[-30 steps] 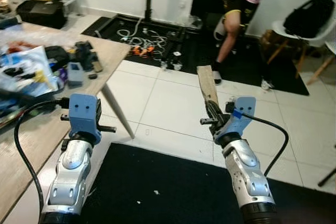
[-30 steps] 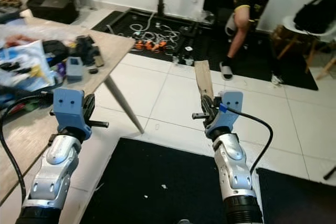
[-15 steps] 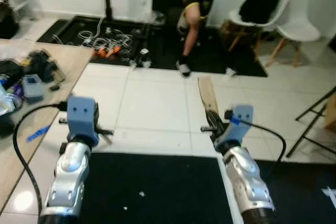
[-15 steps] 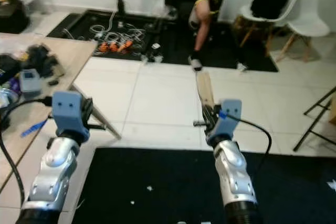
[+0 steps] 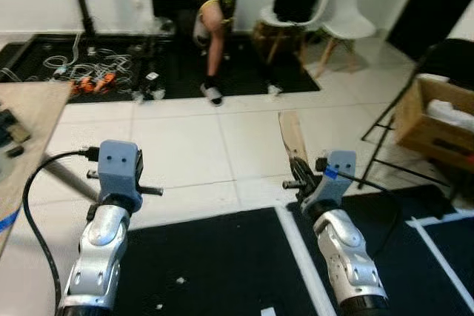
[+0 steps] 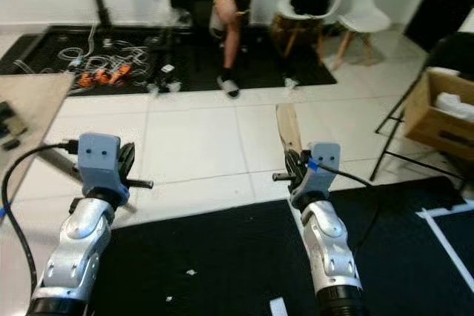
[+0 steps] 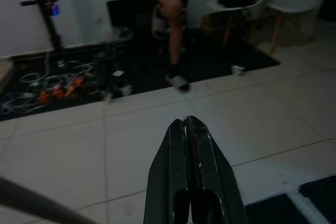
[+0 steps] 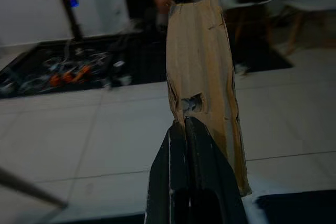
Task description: Picking trash to rubbish bin
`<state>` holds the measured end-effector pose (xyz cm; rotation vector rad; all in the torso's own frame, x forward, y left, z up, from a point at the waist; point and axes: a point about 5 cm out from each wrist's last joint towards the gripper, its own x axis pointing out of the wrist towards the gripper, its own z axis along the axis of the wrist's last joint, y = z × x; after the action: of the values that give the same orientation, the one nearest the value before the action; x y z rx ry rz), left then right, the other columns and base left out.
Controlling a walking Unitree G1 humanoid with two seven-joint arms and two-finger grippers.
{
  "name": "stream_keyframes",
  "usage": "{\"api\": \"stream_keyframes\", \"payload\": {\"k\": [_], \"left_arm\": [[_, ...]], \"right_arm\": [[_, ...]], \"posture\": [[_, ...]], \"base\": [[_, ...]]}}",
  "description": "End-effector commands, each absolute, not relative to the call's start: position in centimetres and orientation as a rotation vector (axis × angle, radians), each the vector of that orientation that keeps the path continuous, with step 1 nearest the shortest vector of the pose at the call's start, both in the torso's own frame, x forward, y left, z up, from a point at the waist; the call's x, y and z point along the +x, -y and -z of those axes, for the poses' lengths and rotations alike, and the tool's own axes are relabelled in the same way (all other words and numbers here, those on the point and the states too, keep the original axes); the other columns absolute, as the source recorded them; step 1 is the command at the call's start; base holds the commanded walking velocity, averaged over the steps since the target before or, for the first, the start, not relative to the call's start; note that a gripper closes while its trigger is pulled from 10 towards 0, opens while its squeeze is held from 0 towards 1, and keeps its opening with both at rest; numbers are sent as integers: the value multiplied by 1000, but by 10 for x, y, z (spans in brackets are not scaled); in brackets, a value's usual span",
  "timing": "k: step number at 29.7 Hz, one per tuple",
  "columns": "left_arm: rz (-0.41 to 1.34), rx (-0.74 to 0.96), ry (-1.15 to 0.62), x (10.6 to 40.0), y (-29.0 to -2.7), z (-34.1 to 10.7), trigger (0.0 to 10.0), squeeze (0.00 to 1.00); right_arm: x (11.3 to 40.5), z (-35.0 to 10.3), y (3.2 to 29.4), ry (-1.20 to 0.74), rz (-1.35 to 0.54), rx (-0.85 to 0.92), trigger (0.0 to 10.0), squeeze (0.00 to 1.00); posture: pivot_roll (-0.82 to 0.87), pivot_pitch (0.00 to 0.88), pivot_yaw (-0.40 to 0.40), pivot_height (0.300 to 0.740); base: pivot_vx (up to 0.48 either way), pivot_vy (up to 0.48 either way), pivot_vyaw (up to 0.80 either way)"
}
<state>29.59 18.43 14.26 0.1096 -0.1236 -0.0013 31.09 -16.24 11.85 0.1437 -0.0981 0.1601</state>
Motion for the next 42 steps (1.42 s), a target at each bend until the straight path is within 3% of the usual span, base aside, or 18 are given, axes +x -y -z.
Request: {"api": "stream_keyframes", "payload": {"k": [1, 31, 42], "left_arm": [[-5, 104, 88, 295, -184, -134, 10000, 0], [-49, 89, -2, 298, -182, -125, 10000, 0], [-47, 135, 54, 299, -183, -132, 10000, 0]], "right_arm": [[308, -111, 163, 73, -161, 148, 10000, 0], [315, -113, 169, 68, -156, 136, 10000, 0], [314, -113, 168, 70, -157, 135, 10000, 0]], "posture": [[33, 82, -39, 740], [26, 109, -57, 740], [22, 105, -55, 740]], "base": [[0, 0, -625], [0, 0, -623], [0, 0, -622]]}}
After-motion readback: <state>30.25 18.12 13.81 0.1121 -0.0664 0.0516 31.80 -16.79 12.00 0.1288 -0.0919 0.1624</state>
